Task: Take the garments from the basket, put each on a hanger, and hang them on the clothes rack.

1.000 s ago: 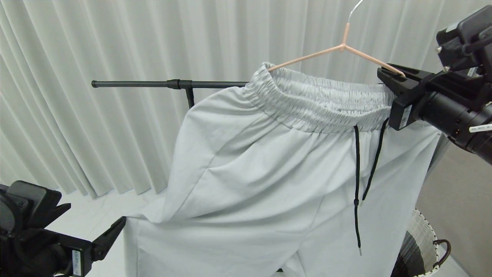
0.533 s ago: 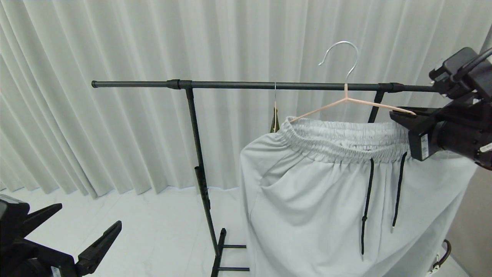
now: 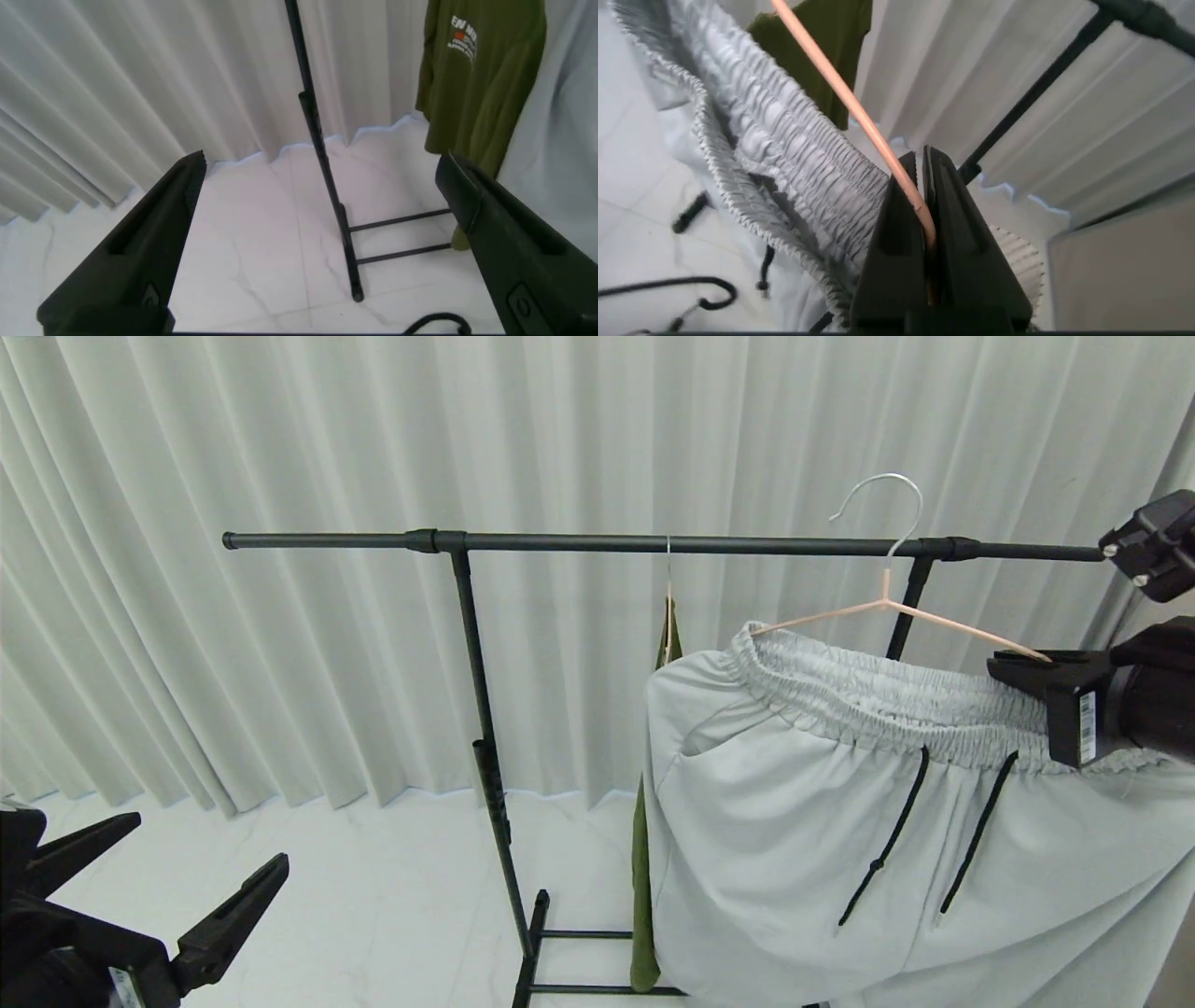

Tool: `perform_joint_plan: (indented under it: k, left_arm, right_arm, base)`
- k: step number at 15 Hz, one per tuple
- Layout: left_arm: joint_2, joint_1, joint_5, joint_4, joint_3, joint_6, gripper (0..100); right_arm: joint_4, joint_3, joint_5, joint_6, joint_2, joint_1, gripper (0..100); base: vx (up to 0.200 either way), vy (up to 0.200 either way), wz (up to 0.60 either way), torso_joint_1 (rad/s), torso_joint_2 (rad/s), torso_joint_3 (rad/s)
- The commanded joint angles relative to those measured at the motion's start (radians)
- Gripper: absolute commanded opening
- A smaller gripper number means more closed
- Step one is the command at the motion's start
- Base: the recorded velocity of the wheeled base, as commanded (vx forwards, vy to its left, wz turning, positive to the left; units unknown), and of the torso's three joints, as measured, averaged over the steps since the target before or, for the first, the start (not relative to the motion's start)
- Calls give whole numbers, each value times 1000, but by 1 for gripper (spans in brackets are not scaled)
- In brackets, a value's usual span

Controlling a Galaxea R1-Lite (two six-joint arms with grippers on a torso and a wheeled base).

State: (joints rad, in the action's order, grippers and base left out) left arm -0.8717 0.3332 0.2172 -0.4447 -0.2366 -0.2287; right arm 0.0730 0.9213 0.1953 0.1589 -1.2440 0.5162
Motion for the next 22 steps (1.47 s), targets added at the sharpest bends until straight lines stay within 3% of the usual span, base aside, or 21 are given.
perform_joint_plan:
  k: [1, 4, 9, 11, 14, 17, 22]
  left_arm:
    - [-6, 0, 1, 0, -10, -1, 100]
    - [-20, -3, 5, 0, -59, -1, 100]
    - [-23, -11, 10, 0, -49, 6, 100]
    - [-21, -65, 10, 0, -44, 14, 100]
    - [-24, -141, 8, 0, -35, 12, 100]
    - [-26, -163, 8, 0, -17, 11, 100]
    - [-32, -163, 4, 0, -18, 5, 100]
  right_arm:
    - [-2, -18, 1, -13, 2, -1, 0]
    - [-4, -81, 1, -42, 32, -31, 0]
    - [-5, -159, 15, -38, 110, -114, 0]
    - [-5, -194, 76, -35, 135, -179, 0]
    - [-27, -226, 85, -30, 170, -260, 0]
    - [-55, -229, 88, -32, 179, -323, 0]
    - [-53, -229, 92, -32, 179, -337, 0]
  base:
    - [0, 0, 0, 0, 0, 0]
    - [0, 0, 0, 0, 0, 0]
    - [0, 0, 0, 0, 0, 0]
    - [0, 0, 0, 0, 0, 0]
    - [0, 0, 0, 0, 0, 0]
    - [0, 0, 0, 0, 0, 0]
    - [0, 0, 0, 0, 0, 0]
